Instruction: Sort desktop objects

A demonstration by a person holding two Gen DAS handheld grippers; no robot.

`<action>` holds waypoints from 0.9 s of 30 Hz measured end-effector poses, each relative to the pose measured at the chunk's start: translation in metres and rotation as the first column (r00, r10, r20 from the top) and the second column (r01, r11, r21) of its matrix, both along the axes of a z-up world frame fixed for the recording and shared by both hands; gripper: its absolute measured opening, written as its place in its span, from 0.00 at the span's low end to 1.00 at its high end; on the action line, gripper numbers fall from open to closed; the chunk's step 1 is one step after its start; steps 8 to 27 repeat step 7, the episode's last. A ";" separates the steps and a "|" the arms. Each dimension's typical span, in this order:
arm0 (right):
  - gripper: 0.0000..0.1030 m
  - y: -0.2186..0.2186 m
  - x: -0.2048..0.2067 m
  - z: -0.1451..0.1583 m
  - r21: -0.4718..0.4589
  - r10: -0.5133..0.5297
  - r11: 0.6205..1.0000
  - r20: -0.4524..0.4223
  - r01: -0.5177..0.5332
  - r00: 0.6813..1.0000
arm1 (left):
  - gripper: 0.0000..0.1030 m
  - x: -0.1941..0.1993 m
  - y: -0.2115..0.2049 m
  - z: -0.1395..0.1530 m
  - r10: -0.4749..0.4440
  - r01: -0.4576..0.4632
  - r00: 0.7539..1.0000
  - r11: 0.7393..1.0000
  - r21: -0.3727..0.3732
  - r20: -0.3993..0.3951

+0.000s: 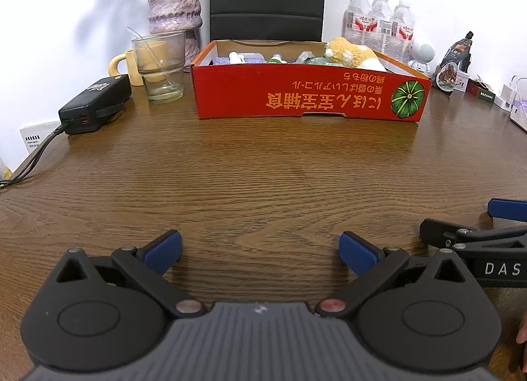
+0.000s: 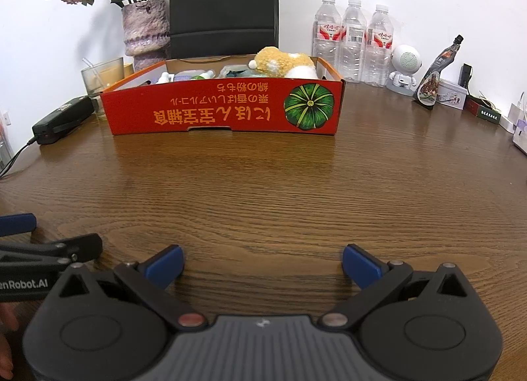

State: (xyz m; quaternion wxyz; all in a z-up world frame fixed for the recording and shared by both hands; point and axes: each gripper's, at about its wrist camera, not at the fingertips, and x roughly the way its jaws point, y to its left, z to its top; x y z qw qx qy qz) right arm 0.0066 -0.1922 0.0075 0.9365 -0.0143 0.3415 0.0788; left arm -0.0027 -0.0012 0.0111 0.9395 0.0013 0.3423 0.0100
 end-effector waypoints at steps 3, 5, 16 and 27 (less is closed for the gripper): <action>1.00 -0.001 0.000 0.000 0.001 0.000 1.000 0.000 0.000 1.000 | 1.00 0.000 0.000 0.000 -0.001 0.001 1.000 1.000 0.000 0.000; 1.00 -0.001 0.000 0.000 0.000 0.000 1.000 0.000 0.000 1.000 | 1.00 0.000 0.000 0.000 -0.002 0.002 1.000 1.000 0.000 0.000; 1.00 -0.001 0.000 0.000 0.000 0.000 1.000 0.000 0.000 1.000 | 1.00 0.000 0.000 0.000 -0.003 0.003 1.000 1.000 0.000 0.000; 1.00 -0.001 0.000 0.000 0.000 0.000 1.000 0.000 0.000 1.000 | 1.00 0.000 0.000 0.000 -0.003 0.003 1.000 1.000 0.000 0.000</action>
